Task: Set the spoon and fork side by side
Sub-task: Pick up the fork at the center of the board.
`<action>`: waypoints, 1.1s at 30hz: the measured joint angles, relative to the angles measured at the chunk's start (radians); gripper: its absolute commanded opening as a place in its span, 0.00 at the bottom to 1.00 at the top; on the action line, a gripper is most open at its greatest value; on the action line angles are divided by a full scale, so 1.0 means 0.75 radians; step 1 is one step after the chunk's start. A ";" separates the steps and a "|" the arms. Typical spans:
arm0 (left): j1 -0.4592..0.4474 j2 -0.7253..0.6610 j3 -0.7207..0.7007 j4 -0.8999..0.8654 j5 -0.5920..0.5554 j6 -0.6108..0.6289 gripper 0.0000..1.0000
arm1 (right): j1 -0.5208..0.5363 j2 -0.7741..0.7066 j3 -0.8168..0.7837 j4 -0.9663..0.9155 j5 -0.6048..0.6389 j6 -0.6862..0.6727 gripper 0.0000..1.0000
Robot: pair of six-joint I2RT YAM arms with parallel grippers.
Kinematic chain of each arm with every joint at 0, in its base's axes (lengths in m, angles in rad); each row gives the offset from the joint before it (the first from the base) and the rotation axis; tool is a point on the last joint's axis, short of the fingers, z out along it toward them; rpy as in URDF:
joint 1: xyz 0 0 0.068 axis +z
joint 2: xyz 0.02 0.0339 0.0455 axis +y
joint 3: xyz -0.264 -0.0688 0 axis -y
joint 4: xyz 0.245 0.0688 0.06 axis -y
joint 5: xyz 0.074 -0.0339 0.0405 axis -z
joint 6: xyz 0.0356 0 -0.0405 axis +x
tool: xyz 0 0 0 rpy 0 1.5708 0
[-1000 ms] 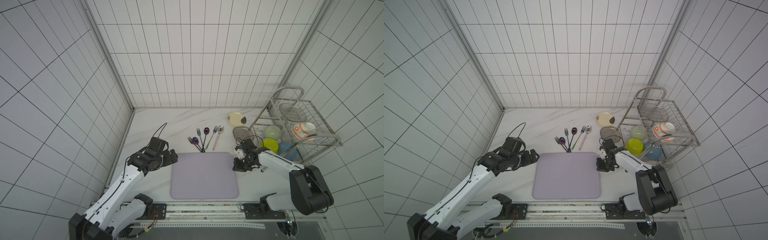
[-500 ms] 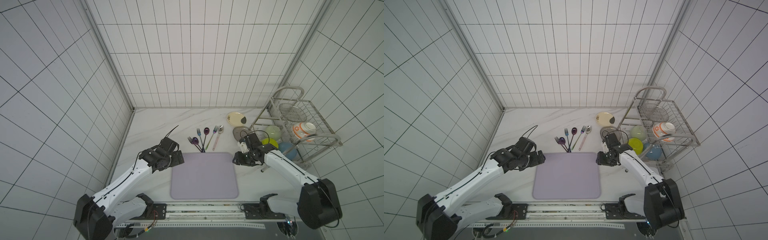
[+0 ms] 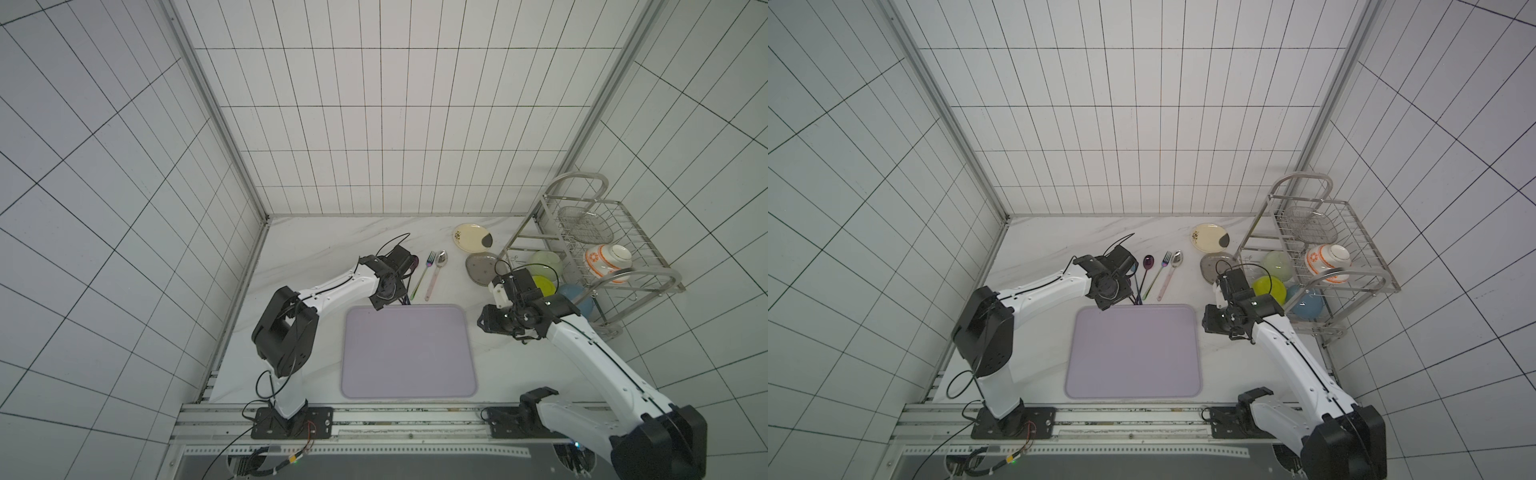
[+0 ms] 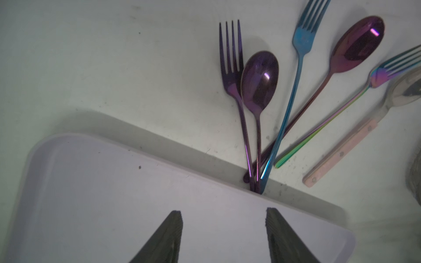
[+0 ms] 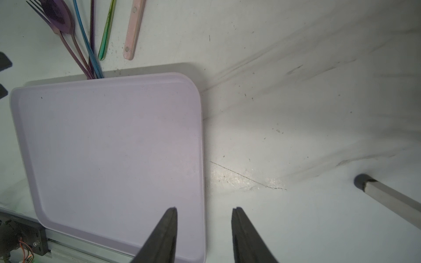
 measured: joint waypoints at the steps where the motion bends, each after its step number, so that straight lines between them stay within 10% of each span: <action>1: 0.008 0.038 0.032 -0.008 0.002 -0.011 0.52 | 0.000 -0.002 -0.003 0.003 -0.006 0.004 0.42; 33: 0.119 0.349 0.218 -0.012 0.192 -0.003 0.34 | 0.000 0.026 -0.079 0.047 -0.028 0.033 0.37</action>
